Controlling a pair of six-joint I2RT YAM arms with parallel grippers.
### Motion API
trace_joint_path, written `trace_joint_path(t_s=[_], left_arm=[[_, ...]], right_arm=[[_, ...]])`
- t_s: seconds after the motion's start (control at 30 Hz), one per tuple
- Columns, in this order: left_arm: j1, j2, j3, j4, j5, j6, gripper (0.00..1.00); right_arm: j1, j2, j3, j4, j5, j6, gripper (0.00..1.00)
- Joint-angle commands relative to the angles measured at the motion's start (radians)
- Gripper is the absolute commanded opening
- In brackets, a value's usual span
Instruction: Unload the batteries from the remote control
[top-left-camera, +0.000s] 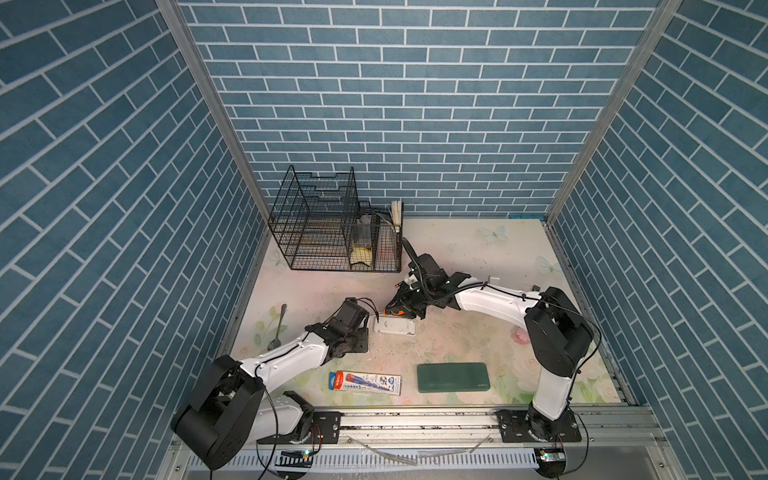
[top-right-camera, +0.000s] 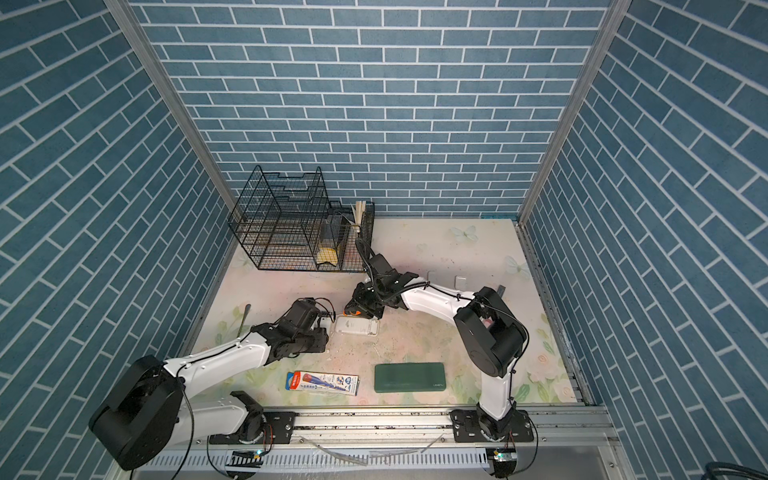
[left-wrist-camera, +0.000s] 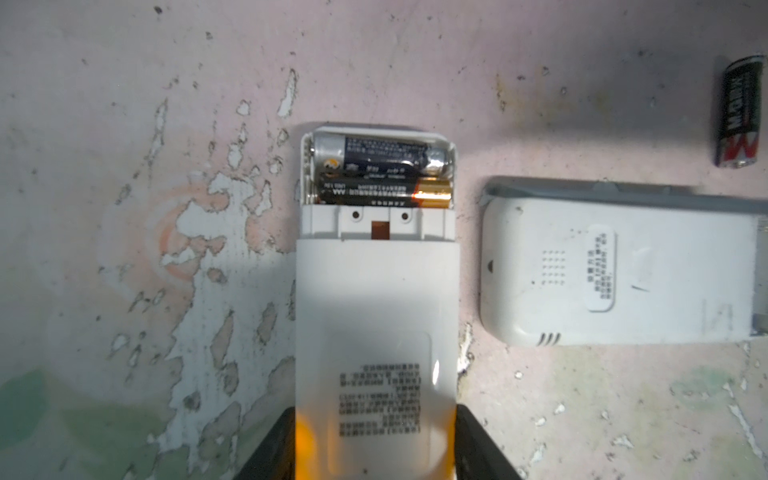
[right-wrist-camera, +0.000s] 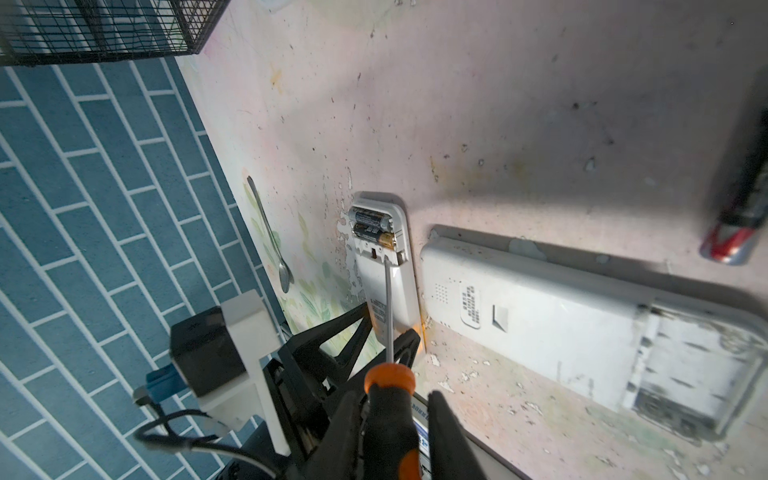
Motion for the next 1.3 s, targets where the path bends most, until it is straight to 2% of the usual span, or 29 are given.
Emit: trace_joint_path(t_s=[0.0,1.27], left_arm=[[-0.012,0.012,-0.025,-0.036,0.051,0.0,0.3],[-0.012,0.01,-0.029,-0.034,0.056,0.0,0.27]], right_arm=[[0.0,0.021,-0.021,0.006,0.001,-0.014,0.0],[0.017,0.057,0.035,0.038,-0.02,-0.007,0.0]])
